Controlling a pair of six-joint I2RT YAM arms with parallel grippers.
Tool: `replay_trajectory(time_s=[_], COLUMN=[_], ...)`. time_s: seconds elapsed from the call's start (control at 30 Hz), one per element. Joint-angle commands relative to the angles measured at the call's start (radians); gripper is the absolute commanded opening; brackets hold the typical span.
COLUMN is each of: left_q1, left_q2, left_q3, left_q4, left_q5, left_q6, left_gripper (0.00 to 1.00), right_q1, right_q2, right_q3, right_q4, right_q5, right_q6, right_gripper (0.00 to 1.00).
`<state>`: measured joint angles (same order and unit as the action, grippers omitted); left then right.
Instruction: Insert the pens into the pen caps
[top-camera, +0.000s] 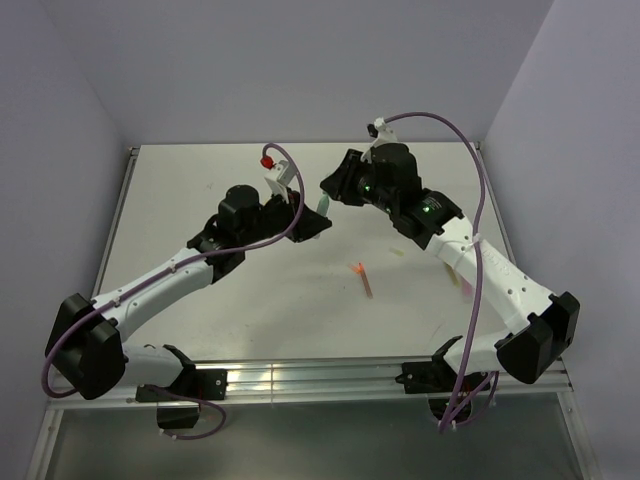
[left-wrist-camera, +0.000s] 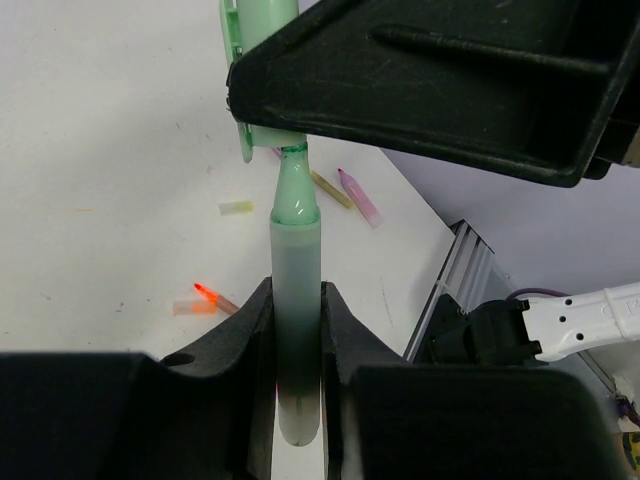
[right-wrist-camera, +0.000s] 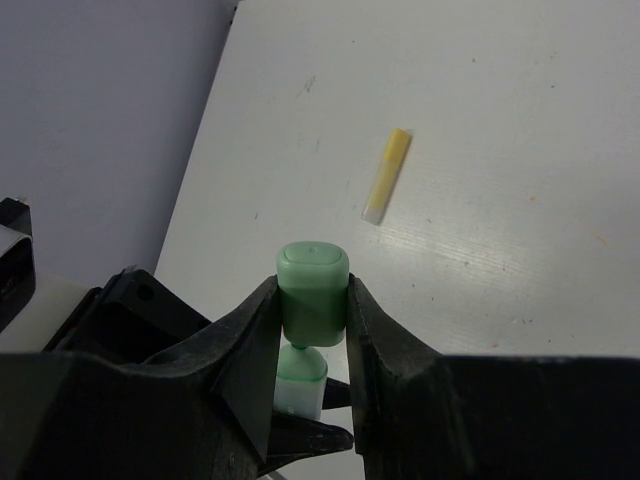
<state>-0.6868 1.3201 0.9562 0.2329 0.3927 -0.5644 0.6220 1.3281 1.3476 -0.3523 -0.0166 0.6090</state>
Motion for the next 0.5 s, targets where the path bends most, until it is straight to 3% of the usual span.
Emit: replay_trajectory(time_s=[0.0,0.47], left_q1=[-0.005,0.023], left_q2=[-0.048,-0.097], left_q3=[0.039,0.001], left_q4=[0.04,0.085], left_q5=[-0.015,-0.014], left_q6=[0.024,-0.003], left_gripper=[0.0,0.0], right_q1=[0.016,0.065], right_q2=[-0.017,-0.069], right_q3=[-0.015,-0.068], right_q4=[0.016,0.067], right_q5=[0.007,-0.056], right_q6=[0.0,0.054], right_gripper=[0.0,0.0])
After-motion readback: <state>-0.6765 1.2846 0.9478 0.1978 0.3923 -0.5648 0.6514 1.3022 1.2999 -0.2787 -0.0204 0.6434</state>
